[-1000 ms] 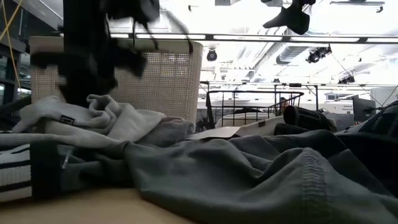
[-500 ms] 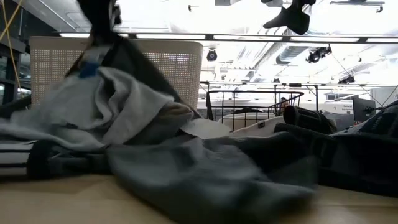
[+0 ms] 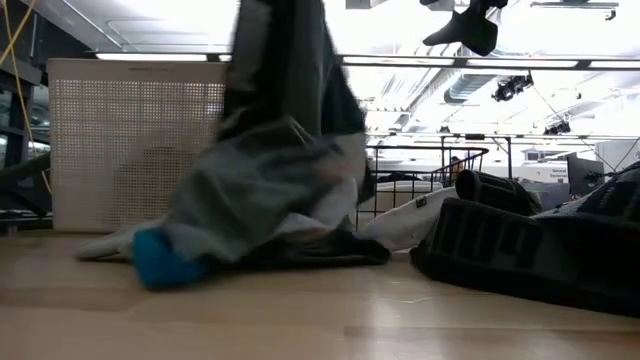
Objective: Pick & Place Cloths
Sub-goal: Put the gray underwear into the black wire basket
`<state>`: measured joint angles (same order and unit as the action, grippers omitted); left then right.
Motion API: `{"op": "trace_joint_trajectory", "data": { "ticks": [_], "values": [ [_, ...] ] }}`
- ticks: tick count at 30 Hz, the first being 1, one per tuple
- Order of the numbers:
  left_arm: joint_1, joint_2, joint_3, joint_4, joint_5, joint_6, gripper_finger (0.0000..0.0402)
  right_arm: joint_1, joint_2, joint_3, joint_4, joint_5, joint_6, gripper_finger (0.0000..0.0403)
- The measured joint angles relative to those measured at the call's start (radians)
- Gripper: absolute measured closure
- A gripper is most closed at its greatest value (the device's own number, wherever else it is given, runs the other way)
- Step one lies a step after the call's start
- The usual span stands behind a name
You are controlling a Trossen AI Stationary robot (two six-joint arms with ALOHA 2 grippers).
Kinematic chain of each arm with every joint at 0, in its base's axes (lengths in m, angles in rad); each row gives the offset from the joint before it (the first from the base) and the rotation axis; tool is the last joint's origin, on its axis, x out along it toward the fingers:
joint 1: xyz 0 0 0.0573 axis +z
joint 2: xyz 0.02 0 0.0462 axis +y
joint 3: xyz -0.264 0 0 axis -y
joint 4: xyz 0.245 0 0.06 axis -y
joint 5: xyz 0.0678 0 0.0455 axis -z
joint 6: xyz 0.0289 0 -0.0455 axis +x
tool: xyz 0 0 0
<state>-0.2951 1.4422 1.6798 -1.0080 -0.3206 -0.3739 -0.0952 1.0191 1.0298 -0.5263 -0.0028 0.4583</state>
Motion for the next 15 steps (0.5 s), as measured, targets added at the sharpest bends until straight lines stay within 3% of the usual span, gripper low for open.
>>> {"op": "trace_joint_trajectory", "data": {
  "ticks": [5, 15],
  "values": [
    [0.000, 0.000, 0.013, 0.109, -0.018, 0.064, 0.0398, 0.004, 0.000, 0.000, 0.041, -0.012, -0.012, 0.0112],
    [0.001, 0.000, 0.013, 0.316, -0.174, 0.169, 0.0398, 0.091, 0.000, 0.000, 0.239, -0.090, -0.160, 0.0112]
  ]
}}
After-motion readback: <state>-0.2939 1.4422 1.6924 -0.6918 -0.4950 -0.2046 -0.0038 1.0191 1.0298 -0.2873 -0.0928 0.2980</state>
